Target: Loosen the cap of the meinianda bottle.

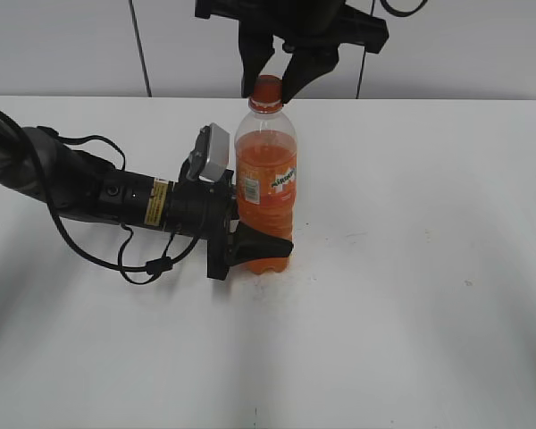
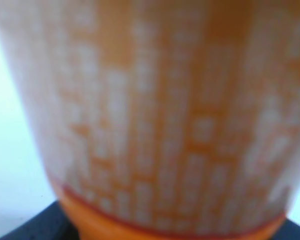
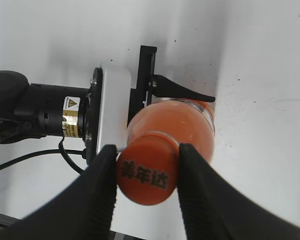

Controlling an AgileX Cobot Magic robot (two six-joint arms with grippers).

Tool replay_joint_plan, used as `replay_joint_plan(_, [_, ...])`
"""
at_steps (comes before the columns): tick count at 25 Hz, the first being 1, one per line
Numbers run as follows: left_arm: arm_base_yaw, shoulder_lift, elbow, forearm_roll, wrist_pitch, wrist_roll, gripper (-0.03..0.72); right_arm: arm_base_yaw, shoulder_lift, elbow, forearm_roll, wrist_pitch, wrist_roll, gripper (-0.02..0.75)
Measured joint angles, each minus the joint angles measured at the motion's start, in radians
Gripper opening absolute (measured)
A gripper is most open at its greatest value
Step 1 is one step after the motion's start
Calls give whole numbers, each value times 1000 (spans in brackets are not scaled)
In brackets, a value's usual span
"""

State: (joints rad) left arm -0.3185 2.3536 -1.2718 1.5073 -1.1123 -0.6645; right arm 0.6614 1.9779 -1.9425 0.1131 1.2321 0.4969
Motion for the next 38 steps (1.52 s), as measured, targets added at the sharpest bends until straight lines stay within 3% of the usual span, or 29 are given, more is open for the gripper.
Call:
replay_joint_plan(5, [0,0,0,0,1,-1,400,0,0,0,0,0,-77,281])
replay_joint_plan(8, [0,0,0,0,0,-1,400,0,0,0,2,-1,-238,281])
replay_joint_plan(28, [0,0,0,5,-1,7,400,0,0,-3,13,6,-1682,272])
replay_joint_plan(38, [2,0,0,12,-7,15,400,-2,-1,-3,65,9,-2217,273])
